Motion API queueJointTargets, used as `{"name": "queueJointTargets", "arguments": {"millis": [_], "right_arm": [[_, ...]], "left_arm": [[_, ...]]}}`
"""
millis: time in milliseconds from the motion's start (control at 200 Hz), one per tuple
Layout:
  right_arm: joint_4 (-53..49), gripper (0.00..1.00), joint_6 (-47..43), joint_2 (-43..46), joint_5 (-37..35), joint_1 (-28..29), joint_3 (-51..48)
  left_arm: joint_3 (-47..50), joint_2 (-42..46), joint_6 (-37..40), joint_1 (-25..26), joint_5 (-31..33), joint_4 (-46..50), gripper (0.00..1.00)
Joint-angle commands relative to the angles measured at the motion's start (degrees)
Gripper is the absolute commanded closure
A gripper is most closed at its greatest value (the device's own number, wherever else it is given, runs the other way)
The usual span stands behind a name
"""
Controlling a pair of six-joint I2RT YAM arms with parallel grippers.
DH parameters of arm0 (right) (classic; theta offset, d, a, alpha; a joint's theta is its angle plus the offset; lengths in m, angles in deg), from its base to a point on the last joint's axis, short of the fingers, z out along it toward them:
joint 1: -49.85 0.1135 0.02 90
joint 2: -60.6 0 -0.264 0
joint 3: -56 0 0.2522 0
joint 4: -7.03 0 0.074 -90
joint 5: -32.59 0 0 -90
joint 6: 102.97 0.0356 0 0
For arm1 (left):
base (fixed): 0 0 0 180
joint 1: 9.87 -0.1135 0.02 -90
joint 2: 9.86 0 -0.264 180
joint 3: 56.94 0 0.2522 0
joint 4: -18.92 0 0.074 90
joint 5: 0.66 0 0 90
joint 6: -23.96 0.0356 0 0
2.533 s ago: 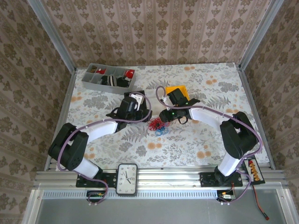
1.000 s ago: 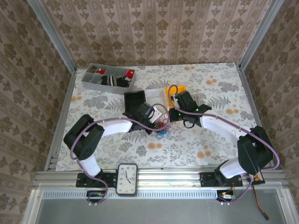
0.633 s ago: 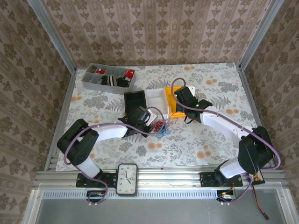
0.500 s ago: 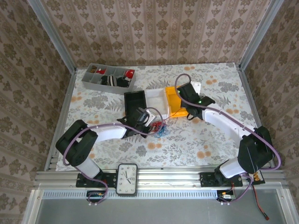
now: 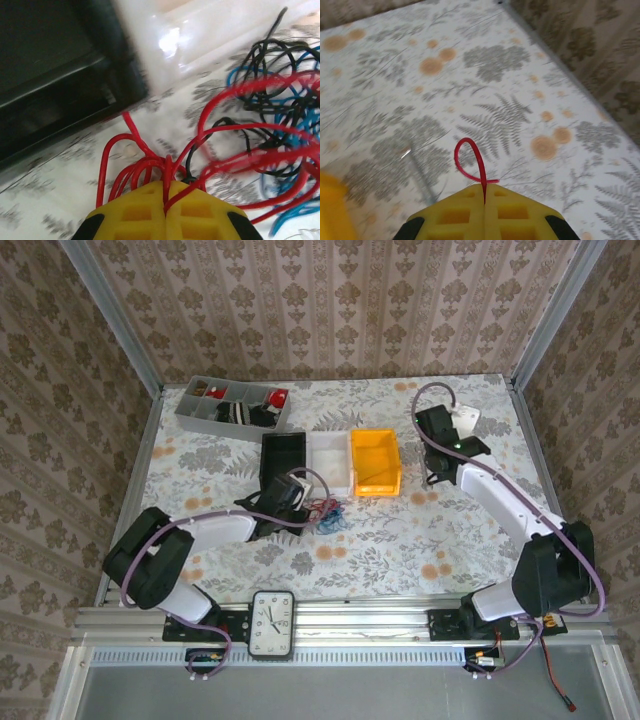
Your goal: Untangle the cables
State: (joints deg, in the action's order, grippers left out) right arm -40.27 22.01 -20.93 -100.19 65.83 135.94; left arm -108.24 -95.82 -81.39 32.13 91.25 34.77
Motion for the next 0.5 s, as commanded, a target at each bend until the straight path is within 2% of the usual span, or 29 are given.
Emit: {"name": "queueJointTargets", "arguments": {"millis": [0,155,205,285,355,495], "right_arm": [[-2.8,1.0,1.2,1.4,-5.3,-2.2,0.9],[-2.5,1.0,0.7,1.4,-8.5,-2.9,0.8],[-0.4,1.0,-1.1,1.4,-7.7,-3.3,0.9],[4.4,1.0,-4.8,1.4,-2.1,-2.7,1.1],[6.8,1.0,-7.7,1.4,-1.5,-0.4,2.2],[13.1,1.0,-15.6,3.9,-4.7,6.9,5.1]], "left_arm": [[2.1,1.6,-4.5,-1.1,6.7,8.1,1.0],[3.8,4.3,-6.3,-1.6,9.9,8.3,1.0],[4.1,4.6,-6.0,-1.6,9.8,8.1,1.0],[4.1,4.7,-5.2,-1.5,9.4,7.6,1.0],[4.0,4.7,-4.2,-1.5,8.3,6.5,1.0],[4.3,5.4,-1.3,-1.2,3.9,3.6,1.0]]}}
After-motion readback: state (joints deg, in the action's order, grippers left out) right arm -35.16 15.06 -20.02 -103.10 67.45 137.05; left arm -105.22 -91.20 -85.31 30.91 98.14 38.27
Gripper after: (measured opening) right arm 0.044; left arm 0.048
